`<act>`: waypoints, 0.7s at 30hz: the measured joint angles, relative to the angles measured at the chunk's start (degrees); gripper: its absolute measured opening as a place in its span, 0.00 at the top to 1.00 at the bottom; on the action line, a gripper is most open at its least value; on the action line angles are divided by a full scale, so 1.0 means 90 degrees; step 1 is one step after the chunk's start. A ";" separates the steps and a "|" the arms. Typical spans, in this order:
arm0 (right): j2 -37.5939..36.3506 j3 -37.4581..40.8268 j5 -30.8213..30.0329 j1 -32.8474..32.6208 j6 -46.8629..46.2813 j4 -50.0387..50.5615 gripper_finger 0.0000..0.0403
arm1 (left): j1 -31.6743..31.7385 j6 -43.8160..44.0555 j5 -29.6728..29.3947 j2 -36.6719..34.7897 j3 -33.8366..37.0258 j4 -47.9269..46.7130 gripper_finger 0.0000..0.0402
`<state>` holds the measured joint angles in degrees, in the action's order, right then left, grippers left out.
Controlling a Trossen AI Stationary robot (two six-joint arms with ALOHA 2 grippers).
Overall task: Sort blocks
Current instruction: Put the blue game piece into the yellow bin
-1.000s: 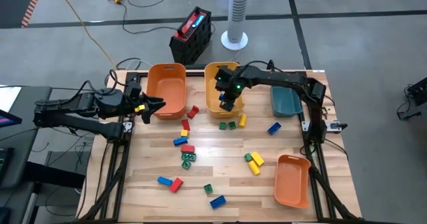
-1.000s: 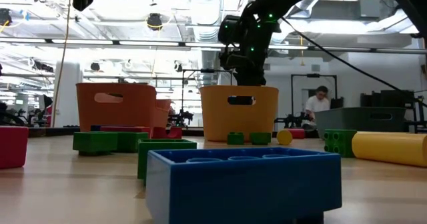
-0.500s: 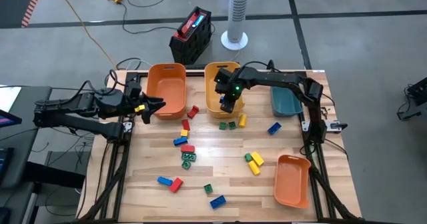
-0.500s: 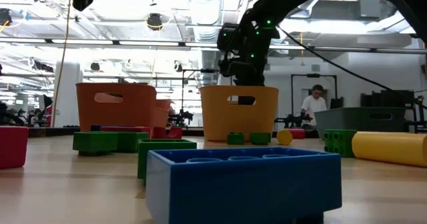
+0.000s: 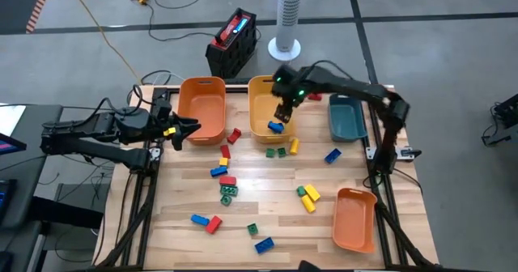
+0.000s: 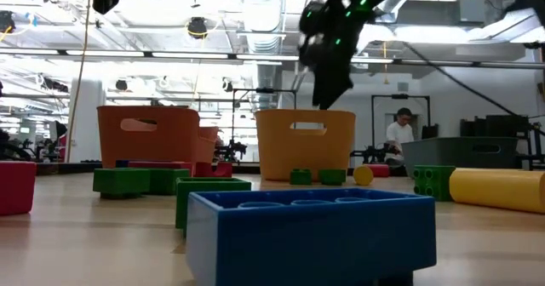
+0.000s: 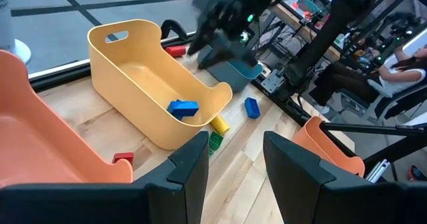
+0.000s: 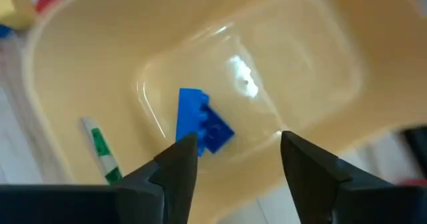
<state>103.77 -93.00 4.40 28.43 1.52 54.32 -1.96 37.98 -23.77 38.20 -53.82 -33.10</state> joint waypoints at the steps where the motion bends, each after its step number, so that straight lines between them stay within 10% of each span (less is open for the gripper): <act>1: -0.0191 0.0091 -0.0079 0.0034 0.0002 -0.0026 0.44 | 0.0000 0.0000 0.0000 0.0000 0.0000 0.0000 0.65; 12: -0.2304 0.2178 -0.0235 -0.0184 -0.0440 -0.0111 0.44 | -0.0005 0.0190 0.0103 0.0009 0.0000 0.0036 0.65; 21: -0.3732 0.3174 -0.1036 -0.1577 -0.1913 -0.0116 0.44 | -0.1182 -0.0262 0.1913 0.1150 -0.0510 -0.0340 0.65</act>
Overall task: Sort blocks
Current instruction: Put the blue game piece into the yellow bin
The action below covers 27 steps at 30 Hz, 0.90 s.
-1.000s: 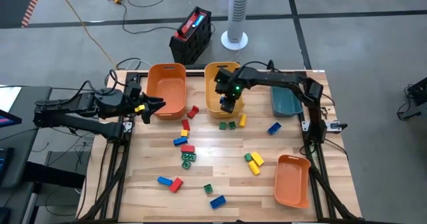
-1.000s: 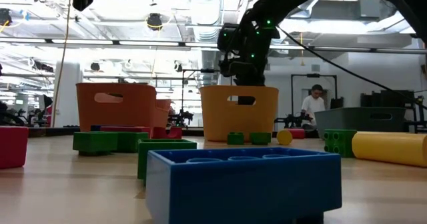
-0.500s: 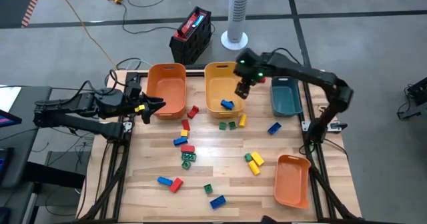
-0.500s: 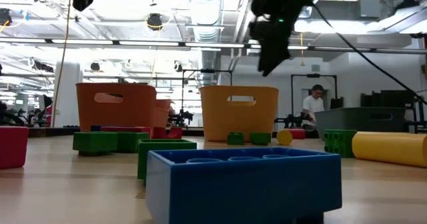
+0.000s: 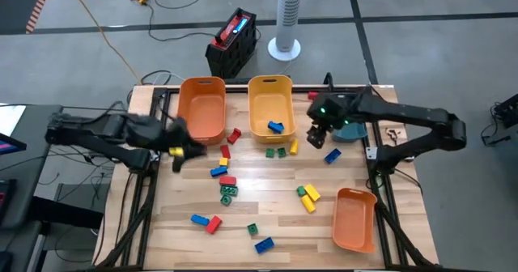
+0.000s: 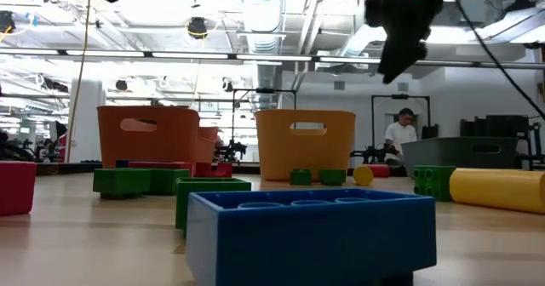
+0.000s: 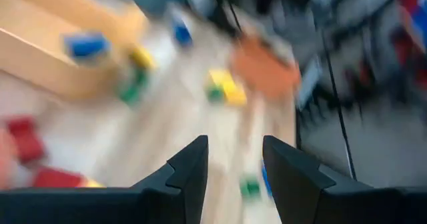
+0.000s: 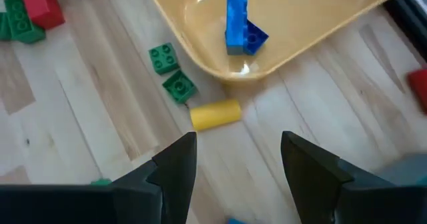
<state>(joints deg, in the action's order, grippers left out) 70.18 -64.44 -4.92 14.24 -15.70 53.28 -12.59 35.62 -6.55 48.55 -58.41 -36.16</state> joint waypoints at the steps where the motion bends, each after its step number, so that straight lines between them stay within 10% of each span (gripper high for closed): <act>1: -0.0097 0.0002 -0.0177 -0.0114 -0.0106 0.0074 0.44 | -0.0227 -0.0036 0.0178 0.0217 -0.0087 -0.0149 0.65; 15: -0.0579 0.0000 -0.1118 -0.0773 -0.0747 0.0098 0.44 | -0.2175 0.3498 0.0884 0.2942 -0.0289 -0.0988 0.65; 27: -0.0363 -0.0005 -0.1137 -0.1054 -0.0680 -0.0187 0.44 | -0.2213 0.4211 0.1224 0.4169 -0.0289 -0.0308 0.65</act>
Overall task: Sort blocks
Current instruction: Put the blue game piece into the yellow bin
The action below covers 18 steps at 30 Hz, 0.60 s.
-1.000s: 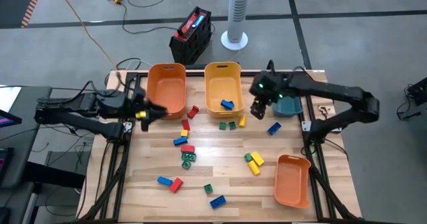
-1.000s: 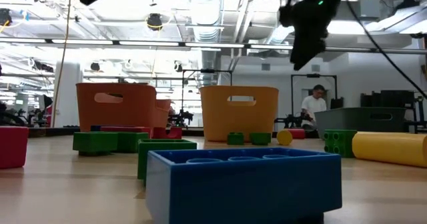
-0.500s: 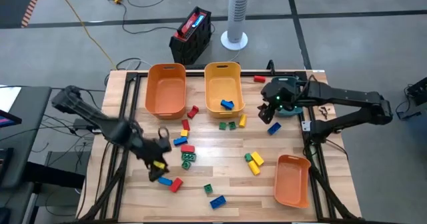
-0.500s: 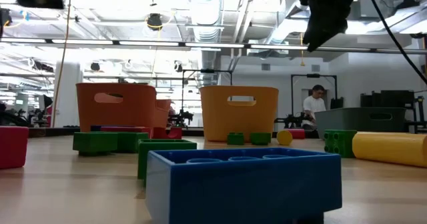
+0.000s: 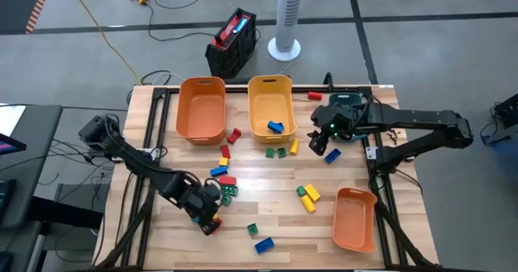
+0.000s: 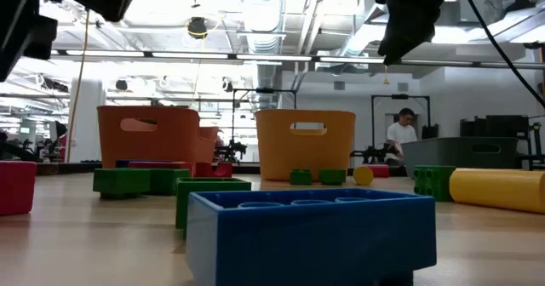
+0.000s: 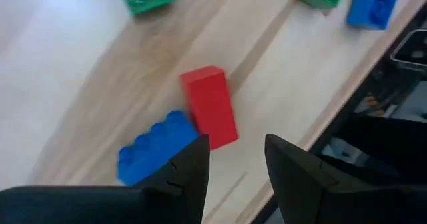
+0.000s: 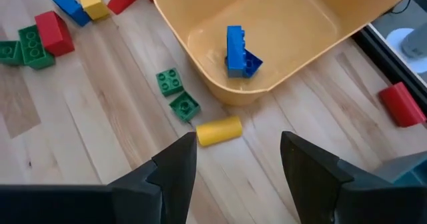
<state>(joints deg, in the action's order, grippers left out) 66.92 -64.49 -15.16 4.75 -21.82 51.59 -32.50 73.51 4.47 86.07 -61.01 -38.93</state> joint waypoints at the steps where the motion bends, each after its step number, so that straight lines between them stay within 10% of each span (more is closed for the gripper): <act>1: 0.0000 0.0000 -0.0001 -0.0014 0.0034 -0.0025 0.44 | 0.0002 -0.0107 0.0083 0.0047 0.0000 0.0009 0.65; 18: -0.0007 0.0000 0.0000 -0.0024 0.0143 -0.0106 0.44 | -0.0791 -0.3319 -0.0995 0.0245 0.0000 -0.1151 0.57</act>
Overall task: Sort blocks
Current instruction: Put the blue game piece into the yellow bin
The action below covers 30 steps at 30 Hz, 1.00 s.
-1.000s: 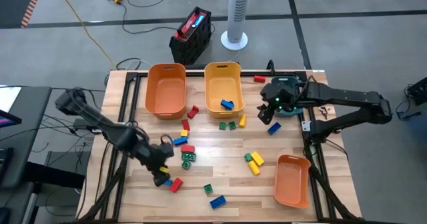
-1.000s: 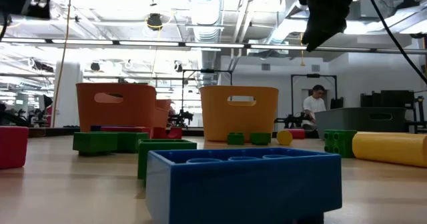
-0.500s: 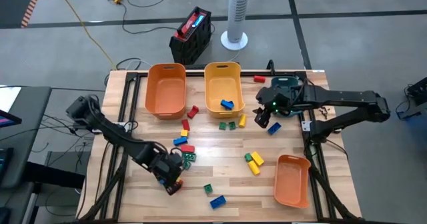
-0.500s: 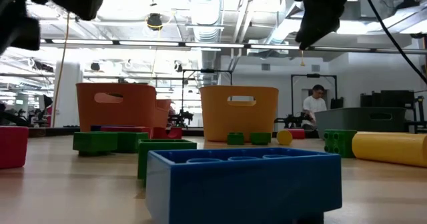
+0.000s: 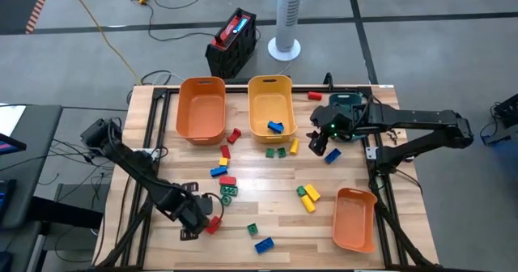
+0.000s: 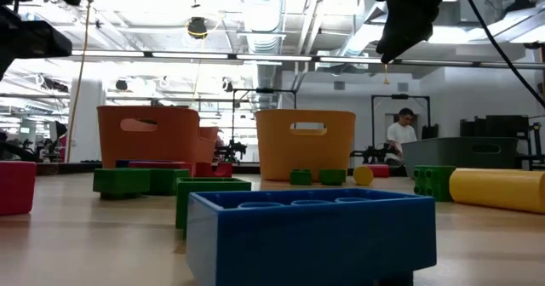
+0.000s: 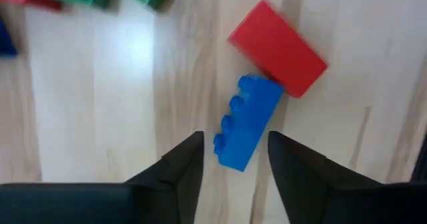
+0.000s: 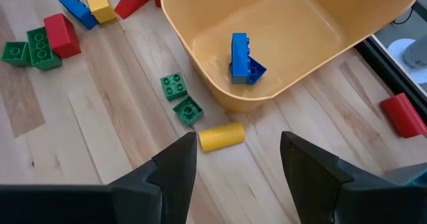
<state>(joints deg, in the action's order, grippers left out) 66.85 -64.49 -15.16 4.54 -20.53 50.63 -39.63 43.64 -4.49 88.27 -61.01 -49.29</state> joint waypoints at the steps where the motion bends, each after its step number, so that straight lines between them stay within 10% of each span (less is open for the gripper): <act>1: 0.0000 0.0000 0.0000 0.0000 0.0002 0.0000 0.44 | -0.0001 -0.0030 0.0036 0.0000 0.0000 0.0045 0.54; 9: 0.0000 0.0000 0.0000 0.0000 0.0101 -0.0015 0.44 | -0.0016 -0.0295 0.0168 -0.0003 0.0037 0.0144 0.35; 30: 0.0000 0.0000 0.0005 0.0000 0.0124 -0.0017 0.44 | -0.0137 -0.0383 0.0297 0.0000 0.1190 0.1473 0.36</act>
<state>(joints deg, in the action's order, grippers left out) 66.85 -64.49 -15.11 4.54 -19.42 50.48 -40.86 40.20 -1.82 88.27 -50.30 -36.03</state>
